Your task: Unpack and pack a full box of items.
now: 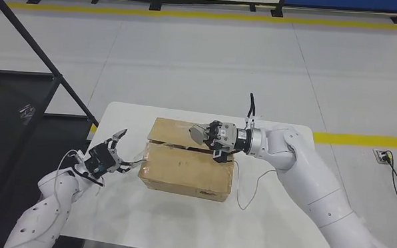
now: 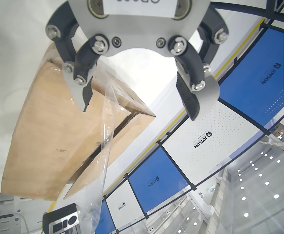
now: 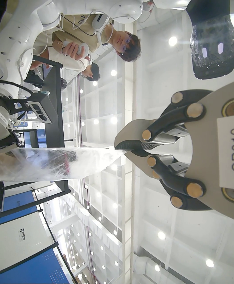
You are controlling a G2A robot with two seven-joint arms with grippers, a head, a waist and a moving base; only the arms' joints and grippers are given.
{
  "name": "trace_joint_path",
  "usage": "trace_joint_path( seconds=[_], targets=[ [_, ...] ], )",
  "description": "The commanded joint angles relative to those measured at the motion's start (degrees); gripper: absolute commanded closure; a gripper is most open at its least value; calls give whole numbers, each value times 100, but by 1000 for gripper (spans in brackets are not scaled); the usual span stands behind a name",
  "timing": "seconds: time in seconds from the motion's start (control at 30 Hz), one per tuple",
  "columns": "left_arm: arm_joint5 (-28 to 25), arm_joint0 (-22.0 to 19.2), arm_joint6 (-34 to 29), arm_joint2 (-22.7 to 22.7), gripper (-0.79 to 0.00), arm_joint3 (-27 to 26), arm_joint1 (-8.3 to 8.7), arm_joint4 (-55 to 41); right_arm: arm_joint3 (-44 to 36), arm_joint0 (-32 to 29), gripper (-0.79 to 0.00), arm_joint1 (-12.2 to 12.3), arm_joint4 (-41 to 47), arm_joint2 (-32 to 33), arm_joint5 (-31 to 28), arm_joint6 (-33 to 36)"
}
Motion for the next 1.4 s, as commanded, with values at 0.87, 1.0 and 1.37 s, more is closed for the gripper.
trace_joint_path(
  seconds=[0.87,1.0,1.37],
  targets=[
    [114,-749,-225,312,-785,759,-117,-395,-329,122,0,316,523,-606,0,104],
    [142,-891,-230,421,-785,968,-157,-418,-133,238,0,298,507,-701,0,159],
    [148,-1216,-135,701,-785,1383,-266,-513,194,405,0,252,470,-763,0,325]
  ],
)
